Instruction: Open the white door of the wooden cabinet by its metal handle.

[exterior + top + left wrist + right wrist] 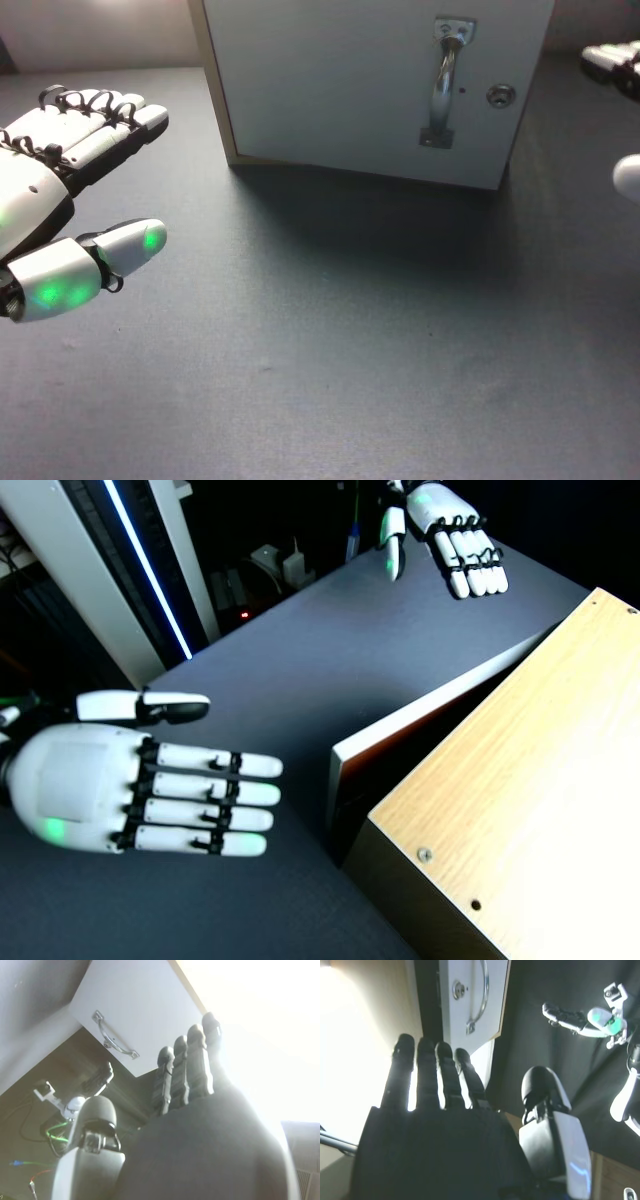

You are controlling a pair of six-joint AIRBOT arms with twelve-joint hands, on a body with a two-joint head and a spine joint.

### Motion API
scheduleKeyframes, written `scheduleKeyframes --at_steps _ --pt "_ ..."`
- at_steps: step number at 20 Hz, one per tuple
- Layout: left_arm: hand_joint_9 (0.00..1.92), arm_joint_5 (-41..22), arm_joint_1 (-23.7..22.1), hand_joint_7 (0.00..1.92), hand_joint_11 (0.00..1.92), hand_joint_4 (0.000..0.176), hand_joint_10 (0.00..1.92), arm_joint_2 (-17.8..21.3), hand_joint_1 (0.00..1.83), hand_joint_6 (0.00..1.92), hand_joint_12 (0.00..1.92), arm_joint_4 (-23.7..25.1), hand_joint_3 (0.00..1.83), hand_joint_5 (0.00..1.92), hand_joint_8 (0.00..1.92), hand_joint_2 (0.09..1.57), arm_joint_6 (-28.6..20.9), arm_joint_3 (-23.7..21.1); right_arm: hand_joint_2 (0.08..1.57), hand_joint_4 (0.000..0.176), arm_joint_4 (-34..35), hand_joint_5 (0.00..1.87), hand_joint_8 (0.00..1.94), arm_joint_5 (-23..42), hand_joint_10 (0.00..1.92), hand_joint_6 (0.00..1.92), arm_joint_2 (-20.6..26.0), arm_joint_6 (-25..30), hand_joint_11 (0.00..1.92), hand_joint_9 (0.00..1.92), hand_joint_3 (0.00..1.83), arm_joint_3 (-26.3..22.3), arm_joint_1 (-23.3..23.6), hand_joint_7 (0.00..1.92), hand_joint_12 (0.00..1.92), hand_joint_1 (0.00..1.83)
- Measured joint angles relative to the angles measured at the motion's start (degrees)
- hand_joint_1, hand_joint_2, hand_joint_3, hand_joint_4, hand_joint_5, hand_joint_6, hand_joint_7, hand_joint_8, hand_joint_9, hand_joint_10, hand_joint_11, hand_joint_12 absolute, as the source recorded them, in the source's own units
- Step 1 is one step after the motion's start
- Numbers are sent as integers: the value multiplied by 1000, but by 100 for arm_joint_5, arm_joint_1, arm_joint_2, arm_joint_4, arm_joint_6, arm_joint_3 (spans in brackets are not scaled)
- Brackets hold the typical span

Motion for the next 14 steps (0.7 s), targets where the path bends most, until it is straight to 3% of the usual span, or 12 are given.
scheduleKeyframes --at_steps 14 --pt "111 -7 0 115 113 0 10 -4 0 9 114 17 10 148 9 1451 -31 7 1227 0 -170 0 0 -940 0 0 -496 -133 0 0 0 570 745 0 0 0"
